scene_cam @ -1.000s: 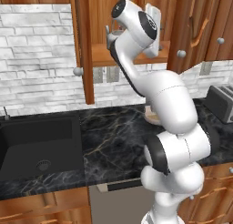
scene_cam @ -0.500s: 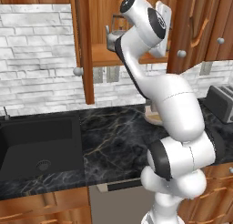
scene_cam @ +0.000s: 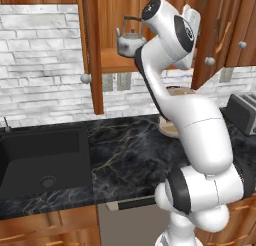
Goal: Open the cabinet, pick the kettle from the cabinet, and place it in the sink.
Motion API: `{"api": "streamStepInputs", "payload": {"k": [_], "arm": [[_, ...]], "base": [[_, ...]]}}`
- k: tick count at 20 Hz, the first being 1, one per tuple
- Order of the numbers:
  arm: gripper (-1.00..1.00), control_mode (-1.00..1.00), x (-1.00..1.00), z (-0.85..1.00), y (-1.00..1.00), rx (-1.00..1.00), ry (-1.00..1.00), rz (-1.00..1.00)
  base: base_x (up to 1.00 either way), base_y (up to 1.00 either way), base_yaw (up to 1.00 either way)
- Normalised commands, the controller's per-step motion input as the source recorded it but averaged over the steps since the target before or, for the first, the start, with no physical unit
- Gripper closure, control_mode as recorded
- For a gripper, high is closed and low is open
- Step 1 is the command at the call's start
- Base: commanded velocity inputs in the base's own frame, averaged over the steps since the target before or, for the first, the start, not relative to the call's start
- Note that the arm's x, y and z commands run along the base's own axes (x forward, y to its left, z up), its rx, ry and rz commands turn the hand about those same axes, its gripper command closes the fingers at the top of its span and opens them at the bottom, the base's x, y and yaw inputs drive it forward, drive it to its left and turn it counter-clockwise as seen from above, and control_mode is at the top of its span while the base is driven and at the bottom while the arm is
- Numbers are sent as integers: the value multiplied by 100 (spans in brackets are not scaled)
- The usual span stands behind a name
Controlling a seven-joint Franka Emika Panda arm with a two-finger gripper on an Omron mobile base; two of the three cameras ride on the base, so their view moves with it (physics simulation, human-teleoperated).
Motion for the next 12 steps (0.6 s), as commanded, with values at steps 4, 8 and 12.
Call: {"api": "streamStepInputs", "payload": {"k": [4,8,12], "arm": [[-100,-100,-37,-15,-16,1,-5,-12],[-100,-100,-30,-2,-34,1,-3,-9],[-100,-100,-28,0,-43,2,0,-4]], "base": [[0,0,0],[0,0,0],[0,0,0]]}}
